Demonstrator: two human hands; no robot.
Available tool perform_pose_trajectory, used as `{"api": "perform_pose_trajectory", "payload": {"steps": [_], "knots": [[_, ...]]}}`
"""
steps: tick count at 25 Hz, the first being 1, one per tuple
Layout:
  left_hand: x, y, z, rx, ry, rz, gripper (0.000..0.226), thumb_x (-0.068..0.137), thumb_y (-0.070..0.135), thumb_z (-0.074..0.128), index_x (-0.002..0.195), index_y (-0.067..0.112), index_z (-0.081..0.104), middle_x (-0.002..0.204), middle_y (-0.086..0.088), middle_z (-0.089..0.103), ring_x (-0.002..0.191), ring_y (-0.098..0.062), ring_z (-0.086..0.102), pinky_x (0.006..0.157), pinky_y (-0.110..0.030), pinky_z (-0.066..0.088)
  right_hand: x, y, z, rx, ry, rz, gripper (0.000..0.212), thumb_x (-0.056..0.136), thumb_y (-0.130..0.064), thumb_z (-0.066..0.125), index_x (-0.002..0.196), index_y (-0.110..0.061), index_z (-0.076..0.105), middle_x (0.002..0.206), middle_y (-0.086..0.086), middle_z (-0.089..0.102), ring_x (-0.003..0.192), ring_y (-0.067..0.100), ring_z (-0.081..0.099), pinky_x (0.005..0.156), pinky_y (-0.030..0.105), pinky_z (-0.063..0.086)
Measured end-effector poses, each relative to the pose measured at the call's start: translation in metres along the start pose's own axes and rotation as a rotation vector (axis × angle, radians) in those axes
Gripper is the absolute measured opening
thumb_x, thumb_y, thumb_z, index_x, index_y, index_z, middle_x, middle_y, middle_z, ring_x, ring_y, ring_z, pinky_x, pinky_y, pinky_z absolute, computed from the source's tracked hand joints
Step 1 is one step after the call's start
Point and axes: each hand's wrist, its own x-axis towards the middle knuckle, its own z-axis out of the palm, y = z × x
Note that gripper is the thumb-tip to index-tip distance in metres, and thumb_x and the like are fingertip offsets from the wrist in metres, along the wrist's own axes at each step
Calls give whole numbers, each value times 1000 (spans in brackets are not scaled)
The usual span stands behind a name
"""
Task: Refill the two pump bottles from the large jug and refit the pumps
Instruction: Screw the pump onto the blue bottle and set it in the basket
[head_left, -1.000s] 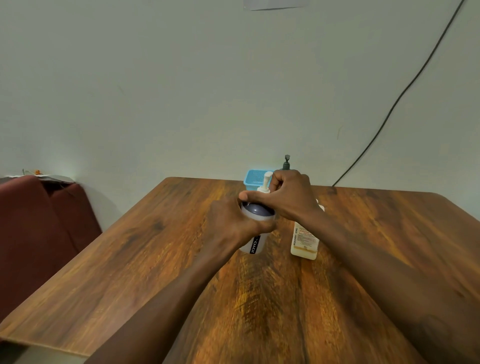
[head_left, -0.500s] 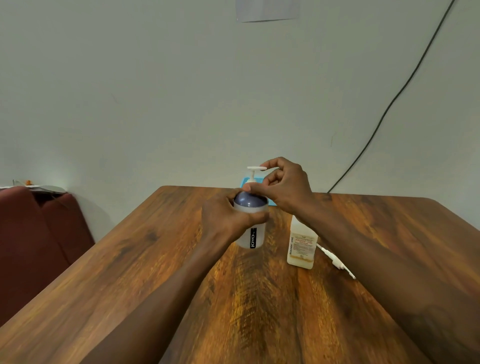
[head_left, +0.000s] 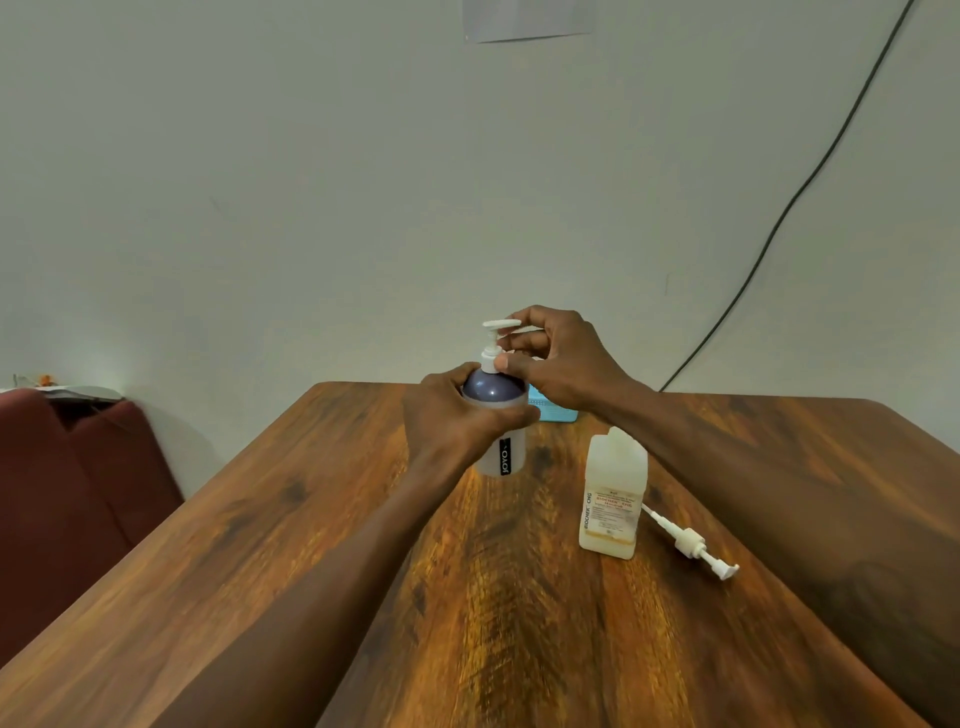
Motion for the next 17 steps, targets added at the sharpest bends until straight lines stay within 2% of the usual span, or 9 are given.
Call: {"api": "perform_pose_trajectory", "payload": {"steps": [3, 4, 6, 8, 10, 12, 14, 16, 17], "knots": [[12, -7, 4, 67, -7, 60, 57, 57, 67, 83, 101, 34, 71, 93, 11, 75, 77, -4, 71, 71, -25, 62, 12, 10, 0, -17, -107, 8, 56, 92, -19, 75, 143, -21, 52, 131, 2, 67, 108, 7, 65, 75, 8, 54], [18, -9, 6, 95, -9, 68, 58, 59, 66, 85, 104, 30, 73, 94, 11, 76, 77, -4, 71, 70, -21, 61, 17, 14, -2, -23, -155, 21, 56, 94, -19, 72, 145, -23, 49, 134, 3, 66, 107, 7, 64, 71, 6, 52], [28, -13, 14, 112, -15, 49, 57, 61, 61, 89, 106, 28, 75, 94, 10, 76, 76, -3, 70, 68, -17, 59, 28, 22, -6, -19, -162, 31, 55, 94, -18, 72, 144, -21, 51, 130, 2, 69, 100, 6, 68, 74, 10, 56], [38, -14, 24, 99, -15, 22, 54, 62, 57, 91, 104, 28, 75, 93, 10, 76, 75, -4, 70, 68, -19, 59, 38, 29, -6, -9, -91, 20, 50, 90, -14, 76, 136, -16, 58, 115, -1, 74, 92, 4, 72, 85, 22, 61], [49, -19, 35, 69, -7, 16, 49, 61, 55, 91, 99, 29, 73, 90, 11, 75, 75, -4, 71, 67, -21, 60, 47, 37, -2, -2, -20, 9, 48, 87, -13, 79, 132, -16, 62, 110, 0, 77, 94, 8, 74, 89, 31, 62], [61, -27, 45, 72, 11, 34, 48, 60, 54, 90, 97, 31, 71, 86, 15, 72, 74, -2, 70, 67, -19, 59, 58, 47, -1, 12, -7, 14, 53, 87, -12, 78, 136, -19, 60, 113, 3, 77, 101, 11, 74, 90, 31, 61], [76, -38, 55, 100, 6, 48, 52, 58, 55, 91, 100, 31, 73, 87, 16, 72, 75, -2, 69, 69, -19, 58, 69, 58, -1, -17, -45, 30, 58, 91, -14, 74, 145, -22, 54, 122, 4, 74, 111, 12, 71, 93, 22, 56], [95, -49, 65, 133, 1, 27, 49, 56, 57, 91, 94, 33, 72, 83, 18, 71, 72, 0, 68, 67, -22, 58, 84, 67, -3, -92, -62, 18, 46, 96, -18, 68, 141, -21, 60, 126, 1, 73, 114, 9, 67, 87, 10, 49], [106, -54, 71, 143, 7, 10, 47, 55, 58, 90, 90, 33, 72, 79, 18, 71, 69, 0, 68, 66, -26, 59, 93, 70, -4, -137, -59, 5, 37, 99, -20, 65, 136, -20, 65, 123, 1, 74, 110, 9, 68, 82, 8, 48]]}}
